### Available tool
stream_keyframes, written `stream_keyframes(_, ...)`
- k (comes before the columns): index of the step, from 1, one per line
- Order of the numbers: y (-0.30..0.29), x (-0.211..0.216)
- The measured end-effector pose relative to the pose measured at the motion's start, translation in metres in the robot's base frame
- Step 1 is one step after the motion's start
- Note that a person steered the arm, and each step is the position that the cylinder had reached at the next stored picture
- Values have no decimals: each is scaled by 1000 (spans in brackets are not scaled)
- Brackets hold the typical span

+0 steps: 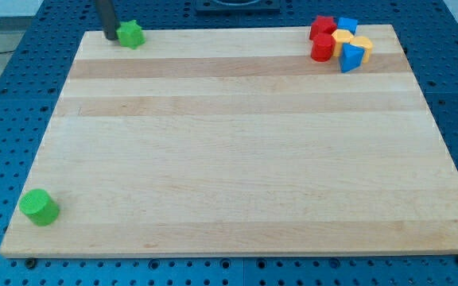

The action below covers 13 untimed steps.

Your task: Place the green star towards the green circle

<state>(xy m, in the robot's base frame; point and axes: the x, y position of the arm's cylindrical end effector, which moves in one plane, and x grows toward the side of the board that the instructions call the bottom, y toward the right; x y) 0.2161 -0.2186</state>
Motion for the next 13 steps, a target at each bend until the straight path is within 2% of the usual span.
stream_keyframes(1,16,15)
stream_keyframes(2,3,-23)
stream_keyframes(3,8,-25)
stream_keyframes(5,81,-22)
stream_keyframes(6,92,-4)
stream_keyframes(9,43,51)
stream_keyframes(11,-15,38)
stream_keyframes(13,-19,87)
